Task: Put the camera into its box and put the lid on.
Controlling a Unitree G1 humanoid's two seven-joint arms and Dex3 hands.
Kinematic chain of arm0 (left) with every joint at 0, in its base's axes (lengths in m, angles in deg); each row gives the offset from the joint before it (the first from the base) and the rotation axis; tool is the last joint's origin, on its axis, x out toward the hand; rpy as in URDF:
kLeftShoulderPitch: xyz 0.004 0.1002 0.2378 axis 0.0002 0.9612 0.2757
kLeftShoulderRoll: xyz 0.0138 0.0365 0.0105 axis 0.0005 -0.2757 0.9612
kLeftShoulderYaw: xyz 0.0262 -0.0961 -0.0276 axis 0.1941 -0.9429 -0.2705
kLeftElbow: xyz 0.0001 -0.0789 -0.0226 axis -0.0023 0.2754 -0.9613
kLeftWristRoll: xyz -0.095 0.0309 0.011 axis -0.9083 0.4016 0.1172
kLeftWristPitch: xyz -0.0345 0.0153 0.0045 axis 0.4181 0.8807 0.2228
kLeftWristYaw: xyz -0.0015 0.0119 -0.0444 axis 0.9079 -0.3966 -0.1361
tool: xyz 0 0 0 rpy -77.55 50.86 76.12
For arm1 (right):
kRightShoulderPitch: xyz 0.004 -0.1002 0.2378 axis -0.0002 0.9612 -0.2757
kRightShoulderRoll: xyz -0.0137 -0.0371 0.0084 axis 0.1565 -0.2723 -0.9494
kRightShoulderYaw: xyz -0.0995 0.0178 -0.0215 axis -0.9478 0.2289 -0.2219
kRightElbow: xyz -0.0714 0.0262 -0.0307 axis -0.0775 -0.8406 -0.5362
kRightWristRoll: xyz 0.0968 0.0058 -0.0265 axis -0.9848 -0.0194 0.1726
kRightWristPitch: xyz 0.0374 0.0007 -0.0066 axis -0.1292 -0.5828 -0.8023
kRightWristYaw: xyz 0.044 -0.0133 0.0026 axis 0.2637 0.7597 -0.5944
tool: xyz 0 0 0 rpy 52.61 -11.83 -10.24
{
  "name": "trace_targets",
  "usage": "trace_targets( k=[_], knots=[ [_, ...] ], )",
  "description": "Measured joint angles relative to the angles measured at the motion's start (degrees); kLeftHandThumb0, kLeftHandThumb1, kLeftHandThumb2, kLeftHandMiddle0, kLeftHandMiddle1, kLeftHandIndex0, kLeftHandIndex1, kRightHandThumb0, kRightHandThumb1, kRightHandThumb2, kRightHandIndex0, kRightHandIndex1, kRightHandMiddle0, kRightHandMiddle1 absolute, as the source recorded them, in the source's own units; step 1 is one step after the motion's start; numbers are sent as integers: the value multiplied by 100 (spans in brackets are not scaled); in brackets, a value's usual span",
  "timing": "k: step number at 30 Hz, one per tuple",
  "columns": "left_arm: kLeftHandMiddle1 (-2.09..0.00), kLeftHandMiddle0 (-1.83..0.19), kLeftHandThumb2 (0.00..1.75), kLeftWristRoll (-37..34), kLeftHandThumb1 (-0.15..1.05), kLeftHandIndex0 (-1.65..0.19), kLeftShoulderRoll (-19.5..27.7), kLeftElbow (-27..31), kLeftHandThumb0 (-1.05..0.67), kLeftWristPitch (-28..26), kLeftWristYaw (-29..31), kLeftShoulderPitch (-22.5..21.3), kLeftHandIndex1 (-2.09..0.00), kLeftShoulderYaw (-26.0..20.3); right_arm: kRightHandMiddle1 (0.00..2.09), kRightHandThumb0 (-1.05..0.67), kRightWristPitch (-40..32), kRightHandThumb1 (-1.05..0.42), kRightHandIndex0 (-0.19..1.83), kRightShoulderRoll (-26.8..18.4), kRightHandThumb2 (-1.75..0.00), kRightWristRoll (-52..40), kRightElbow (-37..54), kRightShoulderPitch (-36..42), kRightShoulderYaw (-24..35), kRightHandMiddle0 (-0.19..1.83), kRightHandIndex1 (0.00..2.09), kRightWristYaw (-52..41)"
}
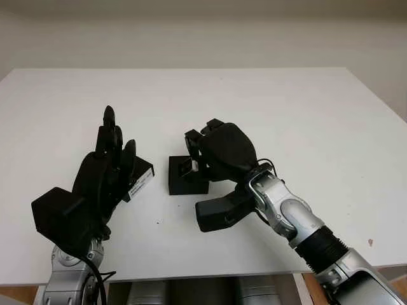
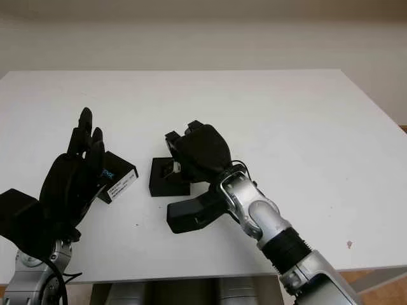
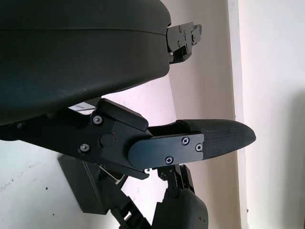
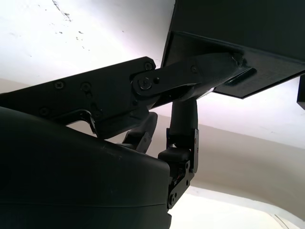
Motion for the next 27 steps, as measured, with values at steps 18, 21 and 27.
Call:
trace_targets(
  k=[18,21,27],
  knots=[
    [0,19,56,7,105,19,-13,5,-83,-4,-5,-3,0,-3,143,-46,396,-97,18,-6,-5,-414,-412,-101,55,48,106,334],
    [0,19,57,6,105,19,-1,4,-83,-4,11,-7,0,-18,142,-43,566,-99,14,-8,-6,-688,-587,-147,129,46,106,380],
    [0,19,57,-3,105,19,46,2,-84,-5,53,-19,0,-34,128,-40,732,-99,19,-10,-5,-1185,-679,-247,305,45,93,197]
  ],
)
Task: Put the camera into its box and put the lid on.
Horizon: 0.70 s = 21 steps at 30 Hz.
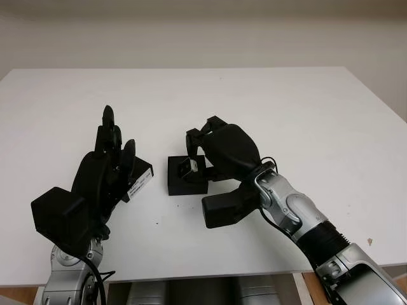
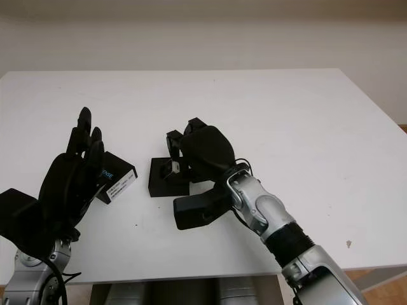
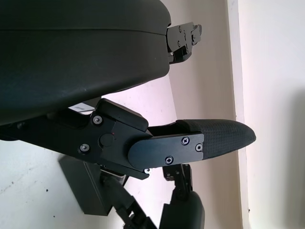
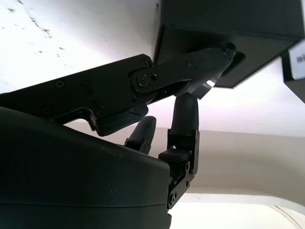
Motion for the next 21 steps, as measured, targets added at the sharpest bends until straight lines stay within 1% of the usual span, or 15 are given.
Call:
trace_targets(
  k=[3,9,19,21],
  knots=[
    [0,19,57,-6,105,19,7,-1,-83,0,6,-4,0,-13,121,-40,-2,-99,22,1,-5,-117,4,-59,78,48,85,-62],
    [0,19,55,-39,105,19,27,-1,-84,-7,31,-4,0,-55,112,-39,-58,-98,30,-1,-5,-154,20,-144,197,52,71,-71],
    [0,19,53,-87,105,19,66,-3,-83,-6,103,-4,0,-103,110,-39,-91,-98,31,1,-6,-296,20,-151,283,52,70,-135],
    [0,19,54,-84,105,19,70,-5,-83,-6,101,-4,0,-104,115,-41,-101,-100,28,2,-6,-297,20,-151,283,49,75,-146]
  ],
)
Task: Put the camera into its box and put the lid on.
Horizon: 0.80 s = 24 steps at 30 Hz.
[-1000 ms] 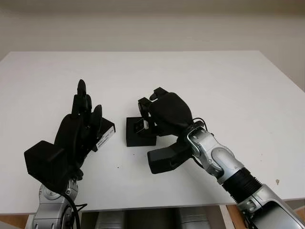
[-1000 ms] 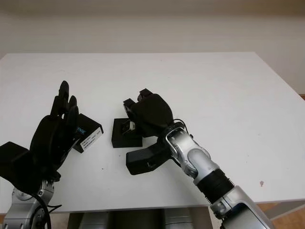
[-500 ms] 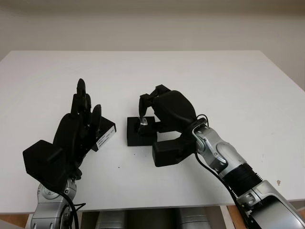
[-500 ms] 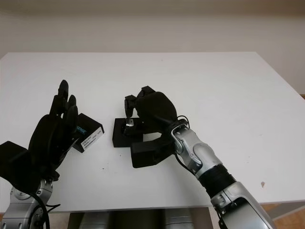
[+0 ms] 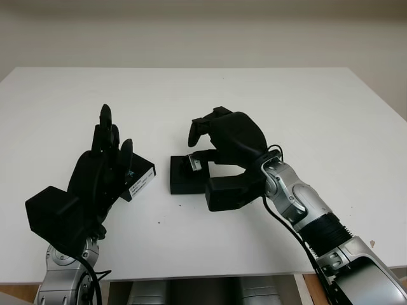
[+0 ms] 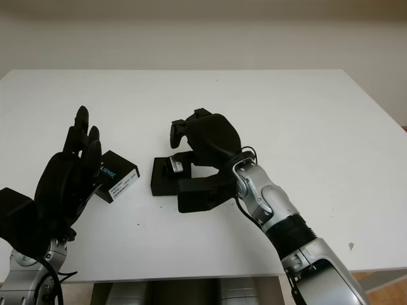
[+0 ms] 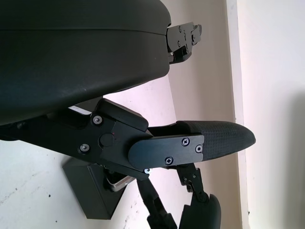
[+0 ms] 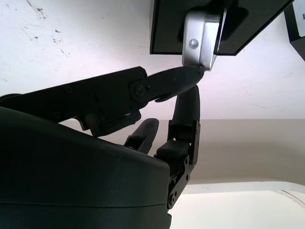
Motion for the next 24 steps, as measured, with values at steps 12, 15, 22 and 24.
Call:
trace_targets(
  k=[12,15,22,24],
  knots=[
    [0,19,53,-5,105,19,7,0,-83,-11,-22,5,0,-4,77,-56,-309,-93,19,-24,-5,26,407,13,-35,34,63,-694],
    [0,19,53,-6,105,19,6,1,-83,-11,-22,6,0,-4,67,-56,-378,-93,20,-47,-5,28,641,26,-35,34,54,-892],
    [0,19,53,-5,105,19,6,3,-83,-27,-29,11,0,-4,52,-58,-379,-91,24,-84,-5,-97,1136,93,-19,37,38,-1230],
    [0,19,53,0,105,19,6,3,-83,-32,-41,13,0,-4,50,-58,-365,-91,23,-101,-5,-135,1259,116,-4,36,36,-1335]
  ],
)
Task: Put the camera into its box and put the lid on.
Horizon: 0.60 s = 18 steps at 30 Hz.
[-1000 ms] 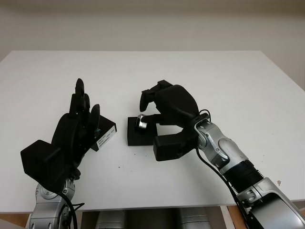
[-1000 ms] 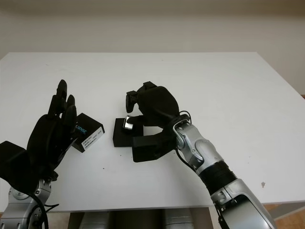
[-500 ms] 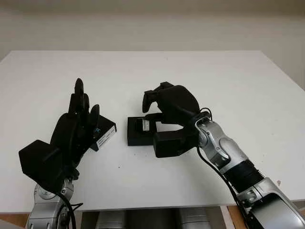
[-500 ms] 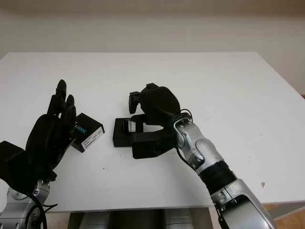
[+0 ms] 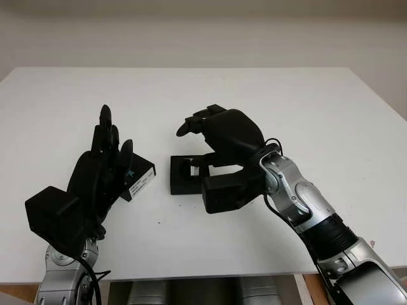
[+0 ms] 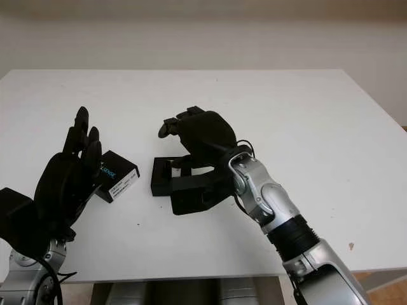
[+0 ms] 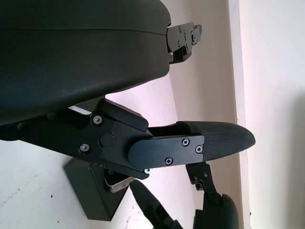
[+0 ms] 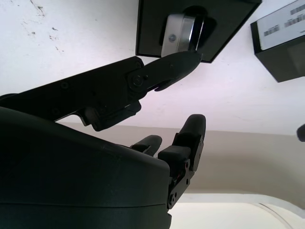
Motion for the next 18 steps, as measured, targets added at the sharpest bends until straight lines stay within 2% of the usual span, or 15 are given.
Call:
trace_targets(
  k=[7,18],
  knots=[
    [0,19,52,-3,105,19,-18,0,-83,-29,-26,2,0,1,48,-59,11,-89,25,0,-5,-26,146,11,7,38,33,-189],
    [0,19,51,-4,105,19,-38,102,-83,-53,-58,98,0,2,49,-63,74,-86,30,89,-5,277,-645,-15,-269,44,30,161]
  ],
)
